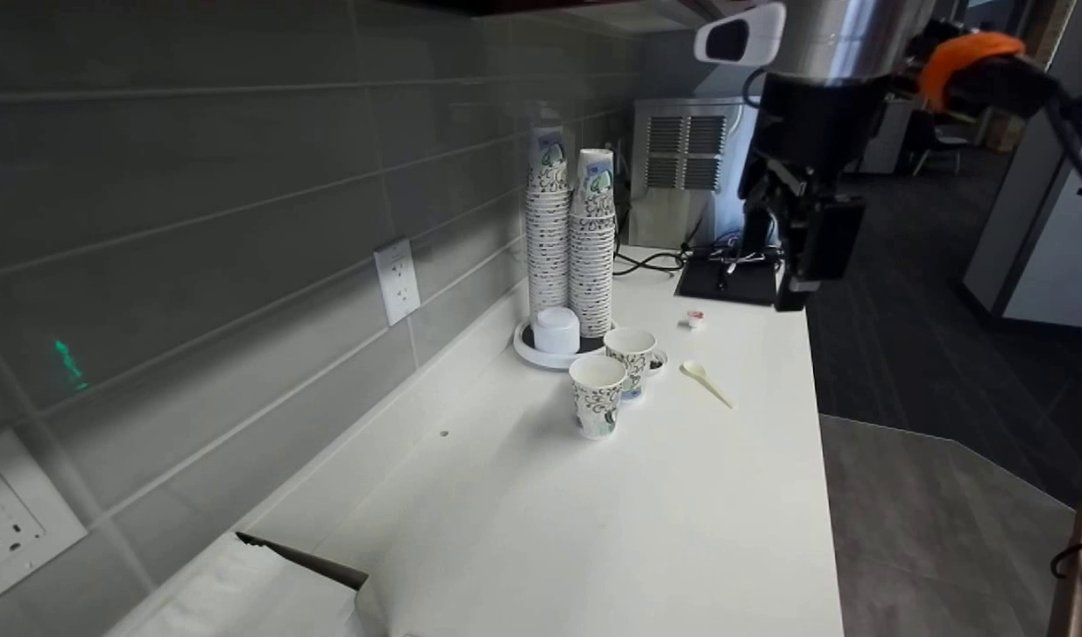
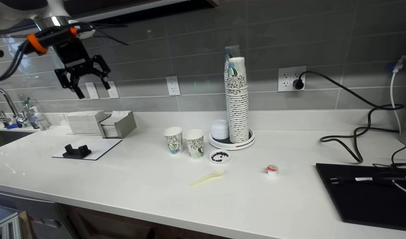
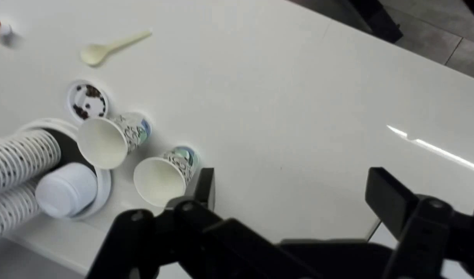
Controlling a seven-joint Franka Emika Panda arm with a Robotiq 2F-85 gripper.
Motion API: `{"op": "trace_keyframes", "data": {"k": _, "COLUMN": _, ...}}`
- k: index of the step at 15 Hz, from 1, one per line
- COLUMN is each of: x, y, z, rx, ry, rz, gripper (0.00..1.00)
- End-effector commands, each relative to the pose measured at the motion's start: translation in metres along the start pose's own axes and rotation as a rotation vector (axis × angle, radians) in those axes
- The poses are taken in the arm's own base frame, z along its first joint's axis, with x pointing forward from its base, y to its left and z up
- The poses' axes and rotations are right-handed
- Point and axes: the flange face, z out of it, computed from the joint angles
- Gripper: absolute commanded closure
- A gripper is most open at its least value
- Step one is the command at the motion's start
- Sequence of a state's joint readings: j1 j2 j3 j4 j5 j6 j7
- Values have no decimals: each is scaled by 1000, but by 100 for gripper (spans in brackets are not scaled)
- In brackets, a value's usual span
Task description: Pick up two napkins and place them on the counter top
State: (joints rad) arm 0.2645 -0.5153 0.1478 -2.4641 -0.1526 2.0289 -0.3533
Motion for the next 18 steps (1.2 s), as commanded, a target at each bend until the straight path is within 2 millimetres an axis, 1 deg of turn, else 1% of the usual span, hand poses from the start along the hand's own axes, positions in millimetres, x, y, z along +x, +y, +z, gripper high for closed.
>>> {"op": "trace_keyframes", "data": {"k": 1, "x": 33, "y": -8, "z": 32, "rx": 20, "ry": 134, "rz": -138, "gripper": 0}}
{"op": "trace_keyframes", "data": {"k": 6, "x": 70, "y": 3, "z": 73, "rx": 53, "ry": 344, "rz": -269, "gripper": 0}}
{"op": "trace_keyframes", "data": {"k": 9, "x": 102, "y": -8, "z": 86, "rx": 167, "ry": 422, "rz": -342, "gripper": 0}}
{"op": "trace_keyframes", "data": {"k": 13, "x": 148, "y": -43, "z": 74, "rx": 323, "ry": 515, "rz": -487, "gripper": 0}}
{"op": "trace_keyframes", "data": {"k": 16, "x": 180, "y": -63, "z": 59, "rx": 385, "ry": 557, "rz": -639, "gripper": 0}}
{"op": "trace_keyframes", "data": {"k": 17, "x": 188, "y": -70, "z": 53, "rx": 415, "ry": 553, "rz": -688, "gripper": 0}}
{"op": "trace_keyframes", "data": {"k": 18, "x": 166, "y": -68, "z": 60, "rx": 359, "ry": 527, "rz": -611, "gripper": 0}}
